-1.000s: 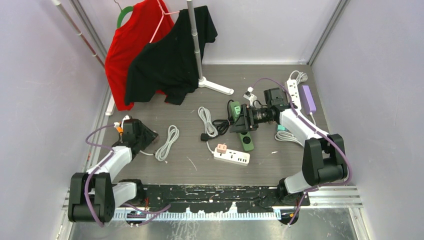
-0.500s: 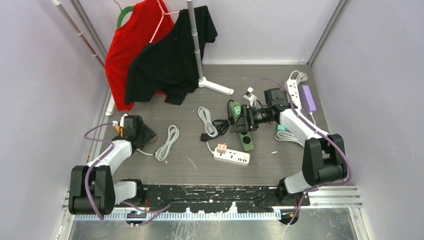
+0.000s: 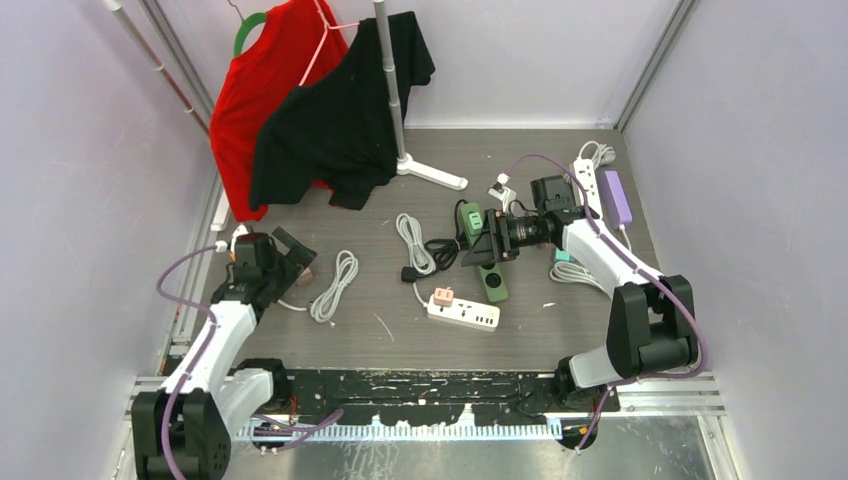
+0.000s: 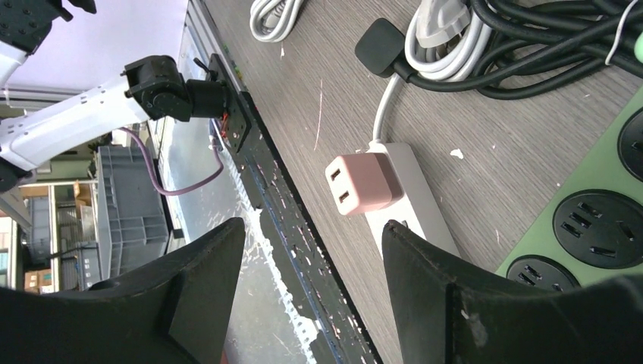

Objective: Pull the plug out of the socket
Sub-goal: Place the plug at the center of the board.

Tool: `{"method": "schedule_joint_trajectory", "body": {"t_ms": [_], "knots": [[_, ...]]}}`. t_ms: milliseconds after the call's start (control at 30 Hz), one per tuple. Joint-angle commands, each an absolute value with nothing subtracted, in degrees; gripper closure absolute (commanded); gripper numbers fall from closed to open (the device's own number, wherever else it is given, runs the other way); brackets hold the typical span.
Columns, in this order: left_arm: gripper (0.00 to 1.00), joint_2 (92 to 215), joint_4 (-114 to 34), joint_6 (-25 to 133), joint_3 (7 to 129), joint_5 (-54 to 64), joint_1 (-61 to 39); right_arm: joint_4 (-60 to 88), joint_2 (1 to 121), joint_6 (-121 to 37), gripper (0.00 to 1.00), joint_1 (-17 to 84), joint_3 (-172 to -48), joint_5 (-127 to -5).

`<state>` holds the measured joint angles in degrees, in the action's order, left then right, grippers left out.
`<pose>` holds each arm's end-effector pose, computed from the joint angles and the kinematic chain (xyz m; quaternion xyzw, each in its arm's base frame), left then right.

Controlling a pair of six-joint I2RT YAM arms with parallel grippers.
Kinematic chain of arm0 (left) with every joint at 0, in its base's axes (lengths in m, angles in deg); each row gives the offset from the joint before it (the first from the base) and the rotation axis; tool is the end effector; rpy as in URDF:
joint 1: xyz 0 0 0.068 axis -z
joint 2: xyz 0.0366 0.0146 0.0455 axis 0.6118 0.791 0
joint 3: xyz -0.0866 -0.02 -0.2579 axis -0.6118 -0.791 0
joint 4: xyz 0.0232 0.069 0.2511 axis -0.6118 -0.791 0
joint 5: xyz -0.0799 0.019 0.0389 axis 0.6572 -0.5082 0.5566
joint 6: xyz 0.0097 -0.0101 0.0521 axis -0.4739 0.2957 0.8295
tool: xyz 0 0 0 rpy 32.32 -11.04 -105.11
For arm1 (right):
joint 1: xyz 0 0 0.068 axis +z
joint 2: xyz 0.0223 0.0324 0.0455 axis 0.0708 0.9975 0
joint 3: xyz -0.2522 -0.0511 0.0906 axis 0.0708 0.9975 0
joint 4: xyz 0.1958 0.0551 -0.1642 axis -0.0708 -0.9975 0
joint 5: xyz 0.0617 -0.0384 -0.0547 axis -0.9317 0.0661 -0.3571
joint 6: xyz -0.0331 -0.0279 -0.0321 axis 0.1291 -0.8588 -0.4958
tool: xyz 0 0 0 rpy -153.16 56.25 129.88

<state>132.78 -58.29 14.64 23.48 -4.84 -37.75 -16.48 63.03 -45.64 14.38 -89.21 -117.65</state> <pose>0.1930 0.0011 0.1937 -0.3977 0.8292 -0.1557 0.3606 0.2693 0.0802 0.2335 -0.1825 0.8268 0.5039 0.1706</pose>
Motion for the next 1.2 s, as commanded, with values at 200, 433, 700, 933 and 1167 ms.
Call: {"method": "schedule_joint_trajectory", "body": {"t_ms": [200, 433, 700, 933, 1167], "knots": [[0.00, 118.03, -48.27, 18.74, 17.55, 7.76, -37.98, -16.37, 59.37, -48.19, 0.28, 13.99, -91.45, -119.90], [0.00, 114.33, -36.79, 18.14, 13.22, 19.65, -38.03, -16.39, 58.71, -48.90, 0.28, 13.99, -91.14, -120.66], [0.02, 119.50, -28.00, 15.00, 11.91, 29.87, -37.90, -16.26, 58.36, -49.27, 0.28, 13.98, -90.93, -121.22], [0.03, 122.22, -22.59, 12.72, 10.55, 33.24, -36.39, -16.00, 58.18, -49.44, 0.28, 13.98, -90.67, -121.81], [0.03, 123.84, -18.43, 12.76, 10.08, 32.75, -31.46, -15.89, 58.07, -49.54, 0.28, 13.99, -90.61, -122.23]]}}
